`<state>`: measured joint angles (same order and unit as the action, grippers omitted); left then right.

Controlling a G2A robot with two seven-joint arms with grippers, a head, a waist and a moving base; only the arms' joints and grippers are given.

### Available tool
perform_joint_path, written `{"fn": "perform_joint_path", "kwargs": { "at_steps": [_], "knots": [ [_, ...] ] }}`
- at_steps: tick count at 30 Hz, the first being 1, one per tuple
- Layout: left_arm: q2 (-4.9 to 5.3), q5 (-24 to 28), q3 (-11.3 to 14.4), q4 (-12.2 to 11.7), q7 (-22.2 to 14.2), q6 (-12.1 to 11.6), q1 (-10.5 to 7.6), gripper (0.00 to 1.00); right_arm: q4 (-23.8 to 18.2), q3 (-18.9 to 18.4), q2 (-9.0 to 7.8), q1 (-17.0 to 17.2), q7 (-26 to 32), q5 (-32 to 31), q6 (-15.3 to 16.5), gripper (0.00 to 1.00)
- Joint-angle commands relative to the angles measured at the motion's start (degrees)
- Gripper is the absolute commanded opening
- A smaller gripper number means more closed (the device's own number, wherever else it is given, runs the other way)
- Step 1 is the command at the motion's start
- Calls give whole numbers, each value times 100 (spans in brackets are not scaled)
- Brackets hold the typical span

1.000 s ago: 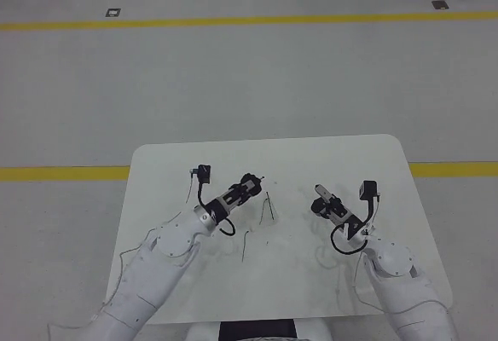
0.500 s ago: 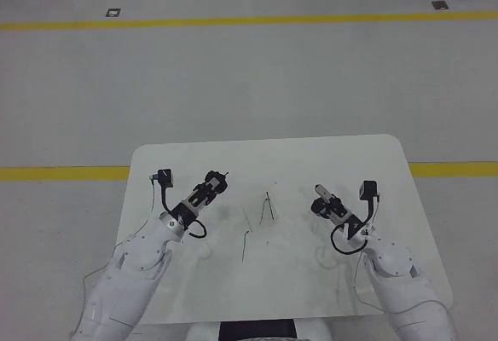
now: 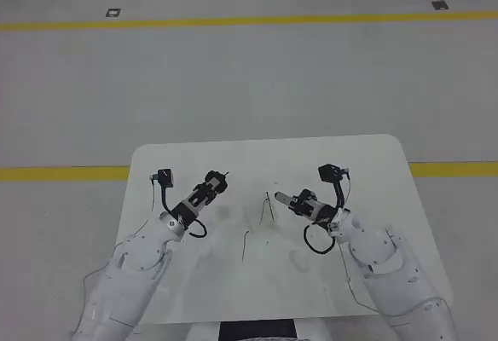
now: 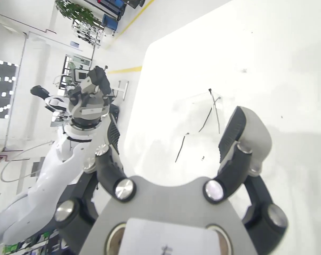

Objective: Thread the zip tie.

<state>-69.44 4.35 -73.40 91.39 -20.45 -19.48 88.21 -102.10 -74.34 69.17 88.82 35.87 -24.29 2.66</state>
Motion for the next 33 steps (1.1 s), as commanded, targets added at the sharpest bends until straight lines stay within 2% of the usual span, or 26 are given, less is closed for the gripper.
{"fn": "perform_joint_path", "kwargs": {
  "at_steps": [1, 4, 9, 14, 17, 20, 23, 26, 28, 33],
  "knots": [
    [-1, 18, 5, -6, 33, 33, -2, 0, 5, -3, 1, 0, -4, 48, 5, 100],
    [17, -3, -77, -35, 93, 53, 31, 0, 5, -3, 1, 0, -4, 48, 5, 100],
    [83, -55, -378, -7, 84, 28, 211, 0, 5, -3, 1, 0, -4, 48, 5, 100],
    [109, -104, -481, 42, 98, 33, 295, 0, -75, 83, 1, -40, -26, -121, 24, 100],
    [109, -104, -481, 42, 98, 33, 295, 0, -390, 480, 9, -220, 186, -867, -305, 100],
    [109, -104, -481, 42, 98, 33, 295, 0, -622, 954, 48, -437, 453, -1448, -831, 100],
    [109, -104, -481, 42, 98, 33, 295, 0, -677, 1447, 104, -724, 834, -2089, -1531, 100],
    [109, -104, -481, 42, 98, 33, 295, 0, -615, 1772, 171, -932, 1054, -2317, -2128, 100],
    [109, -104, -481, 42, 98, 33, 295, 0, -560, 1894, 192, -995, 1070, -2518, -2214, 100],
    [109, -104, -481, 42, 98, 33, 295, 0, -543, 1891, 194, -995, 1048, -2552, -2214, 100]
  ]
}}
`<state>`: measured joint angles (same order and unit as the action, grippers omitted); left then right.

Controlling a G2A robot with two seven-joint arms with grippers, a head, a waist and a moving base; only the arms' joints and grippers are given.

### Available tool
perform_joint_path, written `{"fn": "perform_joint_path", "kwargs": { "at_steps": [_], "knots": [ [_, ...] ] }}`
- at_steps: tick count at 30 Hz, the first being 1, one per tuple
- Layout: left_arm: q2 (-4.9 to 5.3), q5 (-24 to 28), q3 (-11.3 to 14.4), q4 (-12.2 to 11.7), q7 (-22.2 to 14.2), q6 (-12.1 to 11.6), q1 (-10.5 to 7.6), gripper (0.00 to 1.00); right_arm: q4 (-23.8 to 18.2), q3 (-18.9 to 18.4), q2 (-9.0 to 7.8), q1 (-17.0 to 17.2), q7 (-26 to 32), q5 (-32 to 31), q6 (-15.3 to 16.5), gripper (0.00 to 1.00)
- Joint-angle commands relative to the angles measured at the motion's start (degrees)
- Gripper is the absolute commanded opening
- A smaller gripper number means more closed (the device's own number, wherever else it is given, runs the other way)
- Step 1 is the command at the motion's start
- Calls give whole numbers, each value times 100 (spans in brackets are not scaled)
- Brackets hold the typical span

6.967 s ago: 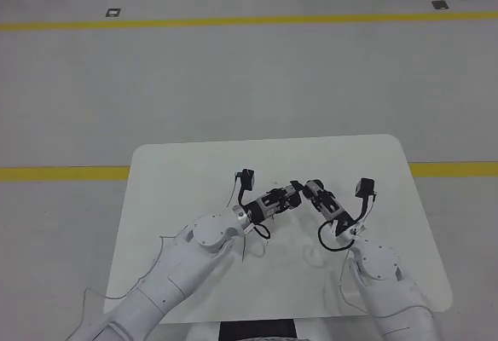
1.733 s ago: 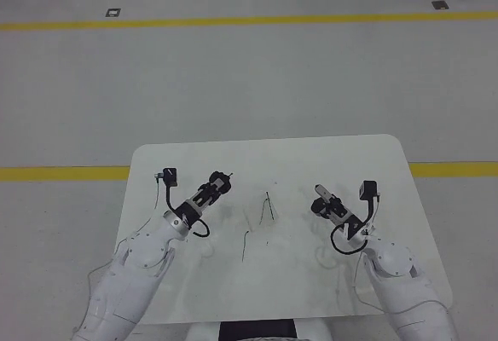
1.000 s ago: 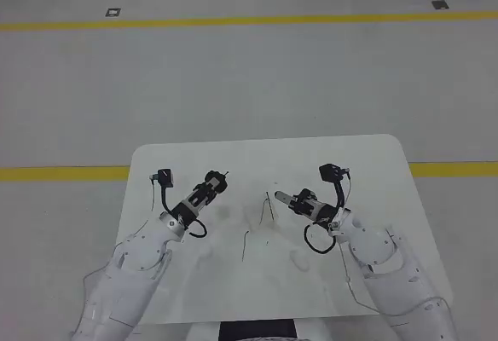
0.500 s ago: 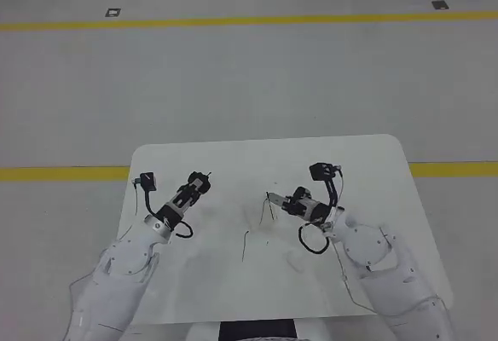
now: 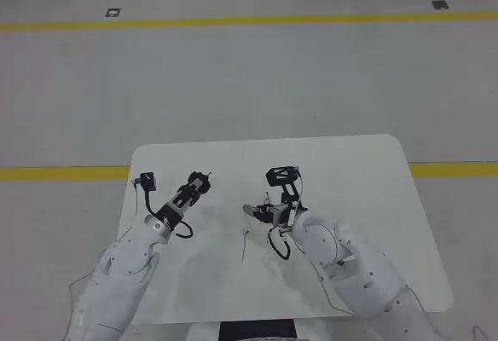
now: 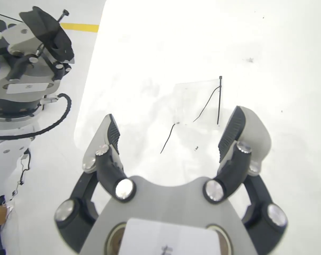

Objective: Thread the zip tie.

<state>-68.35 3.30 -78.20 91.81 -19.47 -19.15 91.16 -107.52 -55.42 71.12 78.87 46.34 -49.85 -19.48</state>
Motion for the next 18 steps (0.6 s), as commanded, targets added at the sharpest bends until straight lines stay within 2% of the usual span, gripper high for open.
{"fn": "perform_joint_path", "kwargs": {
  "at_steps": [1, 5, 8, 18],
  "knots": [
    [0, 0, 0, 0, 0, 0, 0, 0, -1, -1, 0, 0, 1, 4, 0, 100],
    [0, 0, 0, 0, 0, 0, 0, 0, 130, 123, 16, -18, -94, -163, 49, 100],
    [0, 0, 0, 0, 0, 0, 0, 0, 396, 331, 70, -214, -46, -313, 0, 100],
    [0, 0, 0, 0, 0, 0, 0, 0, 1472, 799, 360, -862, -111, -11, 0, 100]
  ]
}}
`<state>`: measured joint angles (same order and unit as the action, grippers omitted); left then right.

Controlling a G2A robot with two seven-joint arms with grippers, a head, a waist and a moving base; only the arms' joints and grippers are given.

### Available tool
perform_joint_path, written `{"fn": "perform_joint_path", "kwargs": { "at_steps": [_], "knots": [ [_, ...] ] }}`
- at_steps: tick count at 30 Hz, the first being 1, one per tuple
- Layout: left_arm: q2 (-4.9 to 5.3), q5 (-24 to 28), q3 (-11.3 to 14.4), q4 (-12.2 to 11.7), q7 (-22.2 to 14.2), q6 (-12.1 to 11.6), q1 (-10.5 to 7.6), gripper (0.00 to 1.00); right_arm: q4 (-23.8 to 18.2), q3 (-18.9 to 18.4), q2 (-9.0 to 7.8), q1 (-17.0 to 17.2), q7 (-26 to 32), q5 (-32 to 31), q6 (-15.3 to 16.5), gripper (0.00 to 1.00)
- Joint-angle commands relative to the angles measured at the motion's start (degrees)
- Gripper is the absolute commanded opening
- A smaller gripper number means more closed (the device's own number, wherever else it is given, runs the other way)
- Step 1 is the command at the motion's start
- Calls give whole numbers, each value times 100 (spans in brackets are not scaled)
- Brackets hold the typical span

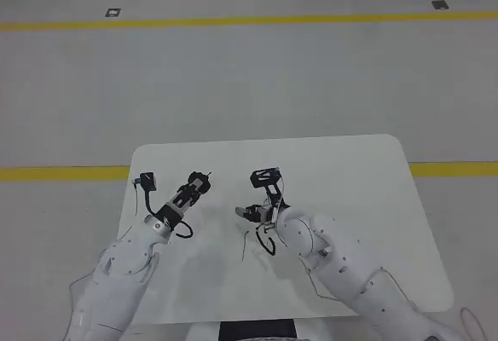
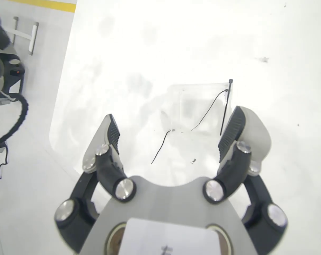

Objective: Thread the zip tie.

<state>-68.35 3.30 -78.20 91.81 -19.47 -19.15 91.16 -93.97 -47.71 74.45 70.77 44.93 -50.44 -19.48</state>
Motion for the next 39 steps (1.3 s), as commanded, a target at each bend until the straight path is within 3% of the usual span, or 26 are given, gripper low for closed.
{"fn": "perform_joint_path", "kwargs": {
  "at_steps": [1, 13, 19, 24, 32, 39],
  "knots": [
    [0, 0, 0, 0, 0, 0, 0, 0, 234, 62, 57, -115, 71, 35, 0, 100],
    [0, 0, 0, 0, 0, 0, 0, 0, 533, -77, 251, -169, 759, -479, 0, 100],
    [0, 0, 0, 0, 0, 0, 0, 0, 438, -276, 360, -15, 933, -889, 0, 100],
    [0, 0, 0, 0, 0, 0, 0, 0, 180, -289, 428, 103, 755, -670, 43, 100],
    [0, 0, 0, 0, 0, 0, 0, 0, 699, -49, 545, -192, 730, -575, 0, 100],
    [0, 0, 0, 0, 0, 0, 0, 0, 978, -125, 641, -261, 838, -781, 0, 100]
  ]
}}
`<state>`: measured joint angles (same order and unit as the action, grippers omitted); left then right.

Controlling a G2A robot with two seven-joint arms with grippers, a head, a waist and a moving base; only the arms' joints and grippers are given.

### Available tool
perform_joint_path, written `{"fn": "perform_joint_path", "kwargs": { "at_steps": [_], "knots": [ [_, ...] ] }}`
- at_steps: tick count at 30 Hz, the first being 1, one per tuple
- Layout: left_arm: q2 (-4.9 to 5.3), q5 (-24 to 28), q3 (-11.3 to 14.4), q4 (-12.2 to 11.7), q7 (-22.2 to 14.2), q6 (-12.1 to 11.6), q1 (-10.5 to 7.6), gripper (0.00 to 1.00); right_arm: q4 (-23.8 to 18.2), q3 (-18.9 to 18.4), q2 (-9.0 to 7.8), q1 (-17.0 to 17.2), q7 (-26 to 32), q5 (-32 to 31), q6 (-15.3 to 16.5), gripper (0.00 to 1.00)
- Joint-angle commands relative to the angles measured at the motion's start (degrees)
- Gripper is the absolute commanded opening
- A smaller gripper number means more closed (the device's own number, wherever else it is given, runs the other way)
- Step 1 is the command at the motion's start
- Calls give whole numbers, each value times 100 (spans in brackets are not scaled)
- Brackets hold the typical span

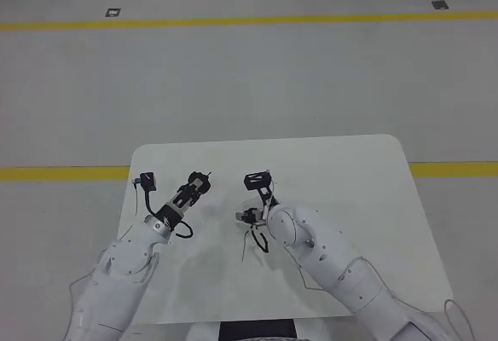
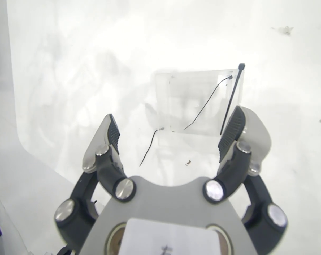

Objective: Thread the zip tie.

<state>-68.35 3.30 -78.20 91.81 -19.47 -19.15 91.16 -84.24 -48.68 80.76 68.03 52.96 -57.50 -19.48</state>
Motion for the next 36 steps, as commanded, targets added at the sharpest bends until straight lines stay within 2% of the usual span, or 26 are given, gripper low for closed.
{"fn": "perform_joint_path", "kwargs": {
  "at_steps": [1, 8, 13, 17, 22, 26, 29, 36],
  "knots": [
    [0, 0, 0, 0, 0, 0, 0, 0, 15, -53, 19, 25, 74, -149, 0, 100],
    [0, 0, 0, 0, 0, 0, 0, 0, -16, -265, 105, 151, 264, -504, 0, 100],
    [0, 0, 0, 0, 0, 0, 0, 0, -207, -470, 161, 328, 376, -906, 0, 100],
    [0, 0, 0, 0, 0, 0, 0, 0, -376, -617, 216, 477, 384, -825, 0, 100],
    [0, 0, 0, 0, 0, 0, 0, 0, -249, -658, 297, 488, 320, -645, 0, 100],
    [0, 0, 0, 0, 0, 0, 0, 0, -119, -746, 374, 485, 231, -696, 0, 65],
    [0, 0, 0, 0, 0, 0, 0, 0, -122, -843, 436, 510, 243, -833, 0, 50],
    [0, 0, 0, 0, 0, 0, 0, 0, -106, -1020, 594, 588, 492, -1197, 0, 47]
  ]
}}
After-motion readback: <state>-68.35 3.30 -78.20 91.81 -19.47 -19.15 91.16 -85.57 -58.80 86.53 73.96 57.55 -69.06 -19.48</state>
